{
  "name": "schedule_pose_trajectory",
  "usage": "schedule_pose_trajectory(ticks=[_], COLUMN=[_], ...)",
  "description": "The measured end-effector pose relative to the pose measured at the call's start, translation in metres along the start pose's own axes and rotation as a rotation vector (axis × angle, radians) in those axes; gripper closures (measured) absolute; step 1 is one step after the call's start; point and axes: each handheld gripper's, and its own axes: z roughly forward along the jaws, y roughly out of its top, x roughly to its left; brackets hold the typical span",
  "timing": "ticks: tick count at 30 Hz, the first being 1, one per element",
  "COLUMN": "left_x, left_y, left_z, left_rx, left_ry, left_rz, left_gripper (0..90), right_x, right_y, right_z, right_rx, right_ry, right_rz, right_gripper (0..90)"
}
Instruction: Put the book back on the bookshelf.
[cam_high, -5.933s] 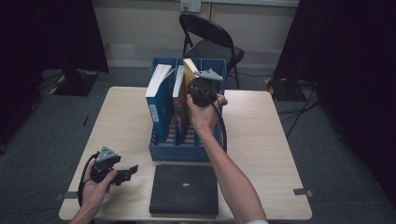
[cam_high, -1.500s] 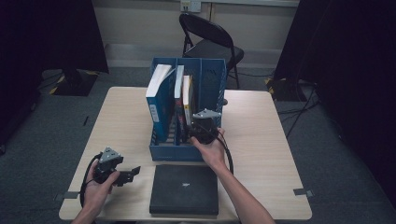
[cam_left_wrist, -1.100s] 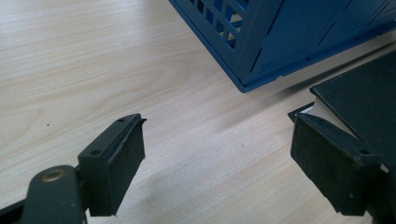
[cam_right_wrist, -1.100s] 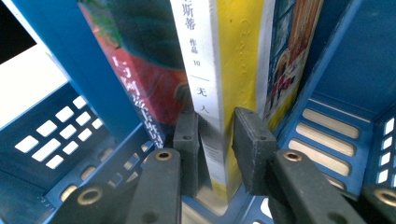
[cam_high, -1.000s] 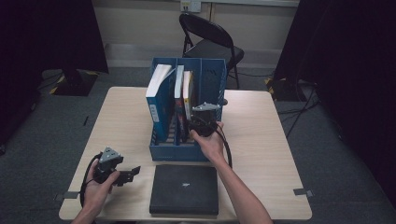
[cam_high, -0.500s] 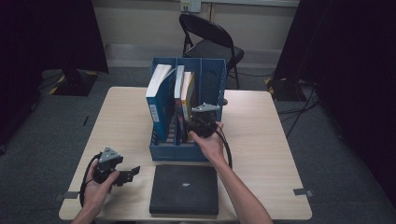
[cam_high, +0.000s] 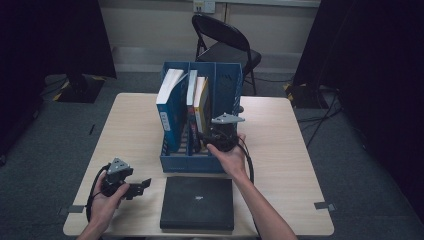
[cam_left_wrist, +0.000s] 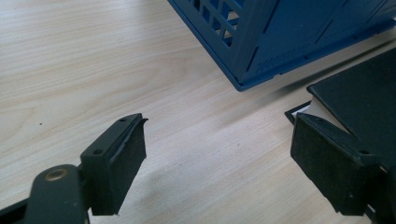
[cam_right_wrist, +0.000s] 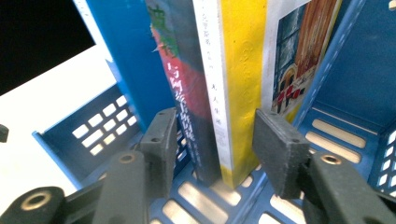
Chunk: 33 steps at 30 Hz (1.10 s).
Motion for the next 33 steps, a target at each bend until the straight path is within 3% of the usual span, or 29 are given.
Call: schedule_pose_trajectory(ticks=[5,13,16,20,26,28,33], left_x=[-0.007,-0.017,-0.018,-0.019,-0.028,-0.029,-0.035], left_y=[0.001,0.004,0.005,0.007,0.01,0.01,0.013], left_z=[0.0,0.001,0.0,-0.001,0.001,0.004,0.006], left_rx=[0.004,0.017,0.015,0.018,0.031,0.044,0.041], left_ry=[-0.019,-0.041,-0.044,-0.034,-0.035,-0.064,-0.067], left_rz=[0.011,0.041,0.024,0.02,0.064,0.044,0.056], left_gripper=[17.8,17.9,17.4,15.8,15.7,15.9,16.8], right_x=[-0.001,0.007,0.01,0.012,0.008,0.006,0.002], right_y=[-0.004,-0.02,-0.028,-0.044,-0.074,-0.086,-0.114], right_z=[-0.018,-0.056,-0.072,-0.091,-0.121,-0.125,-0.126], right_rx=[-0.028,-0.038,-0.043,-0.028,-0.004,0.019,0.079], right_ry=[0.025,0.027,0.034,0.039,0.024,0.018,0.023], right_rz=[0.009,-0.037,-0.046,-0.03,0.0,0.006,0.031], right_gripper=[47.3,47.2,46.8,45.5,43.7,42.9,39.8])
